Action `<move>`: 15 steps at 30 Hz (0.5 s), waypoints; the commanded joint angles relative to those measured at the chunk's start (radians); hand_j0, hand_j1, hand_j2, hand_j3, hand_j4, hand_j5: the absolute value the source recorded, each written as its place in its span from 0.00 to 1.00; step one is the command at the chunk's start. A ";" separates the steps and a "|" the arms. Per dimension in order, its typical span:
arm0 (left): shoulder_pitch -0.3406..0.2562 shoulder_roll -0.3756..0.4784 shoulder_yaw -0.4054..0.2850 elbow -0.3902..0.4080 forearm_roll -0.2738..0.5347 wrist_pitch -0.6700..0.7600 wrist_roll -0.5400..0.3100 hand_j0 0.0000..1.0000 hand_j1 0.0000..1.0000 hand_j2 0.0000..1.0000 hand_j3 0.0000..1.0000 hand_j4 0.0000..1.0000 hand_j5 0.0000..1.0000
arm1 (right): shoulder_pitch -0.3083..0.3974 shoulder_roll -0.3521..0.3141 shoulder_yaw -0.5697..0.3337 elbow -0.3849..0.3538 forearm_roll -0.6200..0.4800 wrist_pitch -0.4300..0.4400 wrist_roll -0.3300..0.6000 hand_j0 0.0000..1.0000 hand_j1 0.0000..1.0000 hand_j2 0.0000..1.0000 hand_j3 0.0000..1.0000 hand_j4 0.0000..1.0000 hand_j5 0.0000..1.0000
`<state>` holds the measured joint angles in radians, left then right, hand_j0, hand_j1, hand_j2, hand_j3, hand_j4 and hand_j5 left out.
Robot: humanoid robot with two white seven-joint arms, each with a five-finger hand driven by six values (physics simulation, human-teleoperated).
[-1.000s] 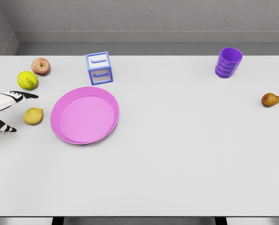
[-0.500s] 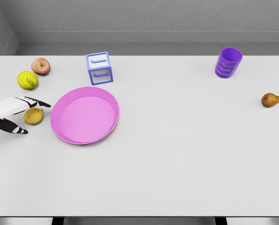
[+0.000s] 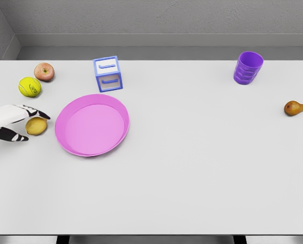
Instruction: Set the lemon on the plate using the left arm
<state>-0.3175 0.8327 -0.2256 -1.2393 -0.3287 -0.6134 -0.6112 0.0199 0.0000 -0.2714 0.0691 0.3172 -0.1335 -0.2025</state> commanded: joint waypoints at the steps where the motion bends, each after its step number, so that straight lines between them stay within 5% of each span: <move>1: 0.000 -0.004 -0.003 0.000 -0.009 0.002 0.000 0.80 0.80 0.80 0.80 0.80 0.80 | 0.000 0.000 0.000 0.000 -0.001 0.000 0.000 1.00 1.00 1.00 1.00 1.00 1.00; 11: -0.002 -0.026 -0.003 -0.002 -0.009 0.002 0.000 0.77 0.77 0.77 0.77 0.77 0.77 | 0.000 0.000 0.000 0.000 0.000 0.000 0.000 1.00 1.00 1.00 1.00 1.00 1.00; 15: -0.002 -0.023 -0.001 -0.003 -0.010 0.002 0.000 0.60 0.60 0.60 0.60 0.60 0.60 | 0.000 0.000 0.000 0.000 -0.001 0.000 0.000 1.00 1.00 1.00 1.00 1.00 1.00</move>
<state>-0.3191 0.8085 -0.2276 -1.2410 -0.3445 -0.6131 -0.6110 0.0199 0.0000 -0.2714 0.0691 0.3172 -0.1335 -0.2025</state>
